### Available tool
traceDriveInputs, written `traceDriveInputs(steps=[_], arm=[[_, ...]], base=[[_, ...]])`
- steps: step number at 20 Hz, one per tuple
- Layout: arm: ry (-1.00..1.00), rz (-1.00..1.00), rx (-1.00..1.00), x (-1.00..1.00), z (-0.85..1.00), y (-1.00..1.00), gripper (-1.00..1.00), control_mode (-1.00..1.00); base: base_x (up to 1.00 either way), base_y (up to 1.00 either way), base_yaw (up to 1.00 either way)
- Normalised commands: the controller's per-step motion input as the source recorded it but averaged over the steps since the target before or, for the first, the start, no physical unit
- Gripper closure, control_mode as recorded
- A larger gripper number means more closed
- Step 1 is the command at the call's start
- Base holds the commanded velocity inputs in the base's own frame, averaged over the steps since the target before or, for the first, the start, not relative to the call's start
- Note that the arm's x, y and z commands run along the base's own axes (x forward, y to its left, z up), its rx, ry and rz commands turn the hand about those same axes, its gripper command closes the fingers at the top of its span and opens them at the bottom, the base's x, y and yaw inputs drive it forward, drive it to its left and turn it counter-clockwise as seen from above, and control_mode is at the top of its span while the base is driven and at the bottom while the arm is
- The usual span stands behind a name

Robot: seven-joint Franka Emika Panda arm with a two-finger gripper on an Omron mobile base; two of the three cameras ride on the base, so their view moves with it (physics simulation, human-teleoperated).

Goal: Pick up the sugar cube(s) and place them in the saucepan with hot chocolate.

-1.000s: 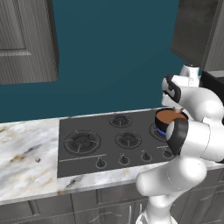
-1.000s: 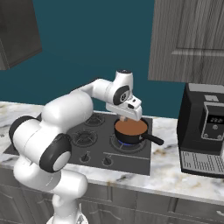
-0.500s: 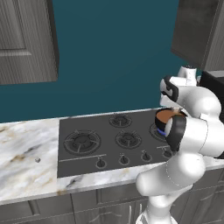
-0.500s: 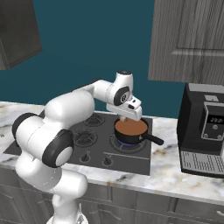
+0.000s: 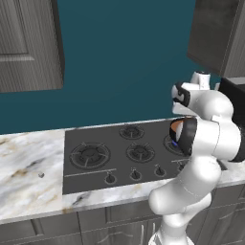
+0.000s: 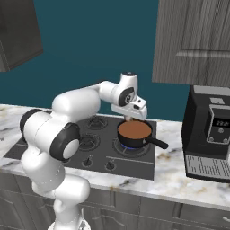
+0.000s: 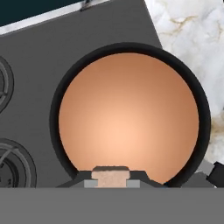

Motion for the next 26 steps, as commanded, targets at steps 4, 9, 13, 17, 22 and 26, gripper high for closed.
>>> traceDriveInputs(steps=[4, 9, 13, 17, 22, 26], arm=[[0.00, 0.05, 0.00, 0.39, 0.00, -0.20, 1.00, -1.00], [0.00, 0.00, 0.00, 0.01, 0.00, -0.23, 1.00, -1.00], [0.00, 0.00, 0.00, 0.00, 0.00, -0.06, 1.00, -1.00], [0.00, 0.00, 0.00, 0.08, -0.08, 0.00, 1.00, -1.00], [0.00, 0.00, 0.00, 0.13, -0.29, 0.00, 1.00, -1.00], [0.00, 0.00, 0.00, 0.00, -0.26, 0.00, 1.00, -1.00]], base=[[0.00, 0.00, 0.00], [0.00, 0.00, 0.00], [0.00, 0.00, 0.00], [0.00, 0.00, 0.00], [0.00, 0.00, 0.00], [0.00, 0.00, 0.00]])
